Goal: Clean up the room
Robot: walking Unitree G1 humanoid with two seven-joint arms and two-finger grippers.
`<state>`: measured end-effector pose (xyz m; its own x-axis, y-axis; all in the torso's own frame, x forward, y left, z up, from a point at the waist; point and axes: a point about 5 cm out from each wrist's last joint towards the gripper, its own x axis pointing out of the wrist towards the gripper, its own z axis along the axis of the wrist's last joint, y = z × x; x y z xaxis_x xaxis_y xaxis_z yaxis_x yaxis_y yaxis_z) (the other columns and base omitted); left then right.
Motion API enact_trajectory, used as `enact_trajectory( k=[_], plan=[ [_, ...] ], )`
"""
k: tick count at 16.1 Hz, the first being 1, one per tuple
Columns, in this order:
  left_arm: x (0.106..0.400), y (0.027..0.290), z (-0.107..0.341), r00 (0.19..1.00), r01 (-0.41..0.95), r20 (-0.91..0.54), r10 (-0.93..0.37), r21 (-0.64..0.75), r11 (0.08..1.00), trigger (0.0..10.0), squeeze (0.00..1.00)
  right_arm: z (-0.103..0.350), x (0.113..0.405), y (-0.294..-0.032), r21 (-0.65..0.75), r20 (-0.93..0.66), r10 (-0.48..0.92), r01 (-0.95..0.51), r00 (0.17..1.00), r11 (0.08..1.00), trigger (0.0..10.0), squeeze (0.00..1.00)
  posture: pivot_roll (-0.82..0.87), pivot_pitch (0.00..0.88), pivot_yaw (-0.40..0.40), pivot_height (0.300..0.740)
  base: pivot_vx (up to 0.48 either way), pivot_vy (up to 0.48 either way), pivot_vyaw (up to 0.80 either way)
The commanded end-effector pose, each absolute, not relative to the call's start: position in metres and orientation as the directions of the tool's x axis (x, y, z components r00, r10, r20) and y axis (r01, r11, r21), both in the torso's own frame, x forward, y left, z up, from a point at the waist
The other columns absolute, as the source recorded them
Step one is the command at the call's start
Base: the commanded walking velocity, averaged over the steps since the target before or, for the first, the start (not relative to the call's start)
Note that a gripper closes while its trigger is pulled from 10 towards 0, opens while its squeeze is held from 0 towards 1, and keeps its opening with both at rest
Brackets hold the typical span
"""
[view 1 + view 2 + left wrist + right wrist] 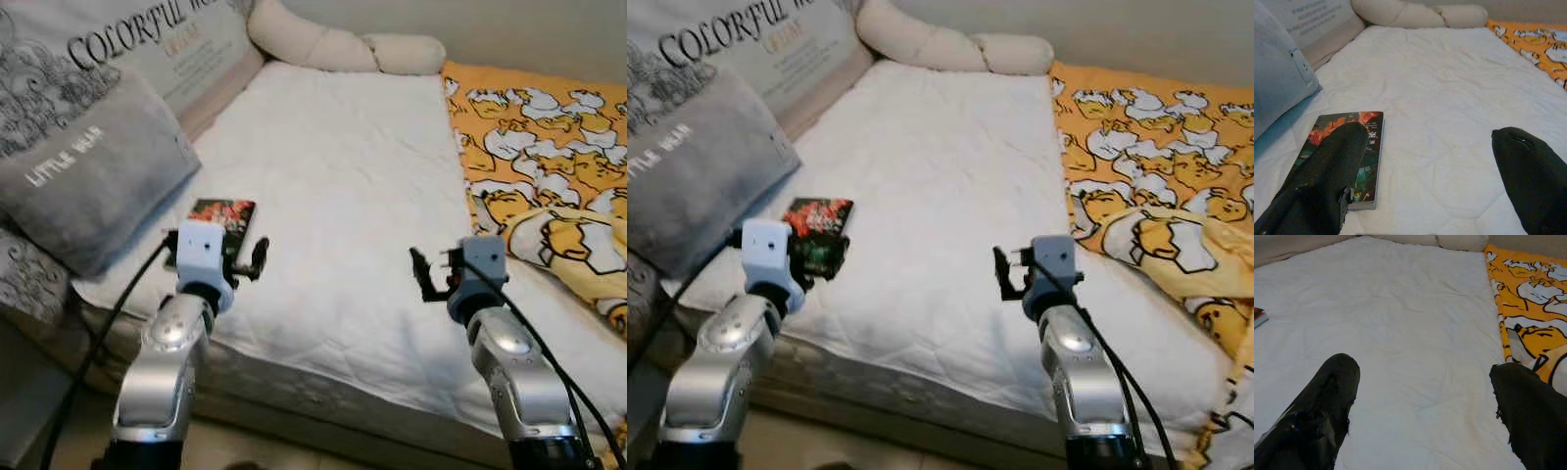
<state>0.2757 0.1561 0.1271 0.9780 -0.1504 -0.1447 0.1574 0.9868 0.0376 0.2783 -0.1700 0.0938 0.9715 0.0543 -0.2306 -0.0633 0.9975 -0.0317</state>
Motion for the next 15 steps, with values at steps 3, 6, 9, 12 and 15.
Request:
enact_trajectory(
  k=[3, 6, 9, 12, 15],
  plan=[
    [0.2773, 0.1607, 0.1271, 0.979, 0.139, -0.155, -0.131, 0.039, 0.990, 10.0, 1.00, 0.0958, 0.2826, -0.1645, -0.097, -0.194, 0.074, -0.095, 0.978, 0.991, 10.0, 1.00, 0.03, 0.000, -0.005, 0.740, 0.000, -0.344, 0.00],
    [0.2775, 0.1610, 0.1265, 0.978, 0.139, -0.161, -0.132, 0.035, 0.990, 10.0, 1.00, 0.0960, 0.2836, -0.1654, -0.068, -0.187, 0.063, -0.077, 0.980, 0.995, 10.0, 1.00, 0.03, 0.000, 0.001, 0.740, 0.000, -0.347, 0.00],
    [0.2775, 0.1601, 0.1261, 0.977, 0.145, -0.163, -0.138, 0.033, 0.989, 10.0, 1.00, 0.0942, 0.2844, -0.1718, -0.066, -0.205, 0.018, -0.032, 0.979, 0.997, 10.0, 1.00, 0.03, 0.000, 0.001, 0.740, 0.000, -0.344, 0.00],
    [0.2774, 0.1590, 0.1254, 0.976, 0.147, -0.165, -0.140, 0.030, 0.989, 10.0, 1.00, 0.0932, 0.2849, -0.1723, -0.060, -0.218, 0.027, -0.041, 0.976, 0.997, 10.0, 1.00, 0.02, 0.000, 0.002, 0.740, 0.000, -0.342, 0.00],
    [0.2782, 0.1594, 0.1253, 0.976, 0.146, -0.166, -0.139, 0.033, 0.989, 10.0, 1.00, 0.0912, 0.2856, -0.1735, -0.082, -0.236, 0.009, -0.029, 0.972, 0.996, 10.0, 1.00, 0.02, 0.000, 0.003, 0.740, 0.000, -0.341, 0.00]
  ],
)
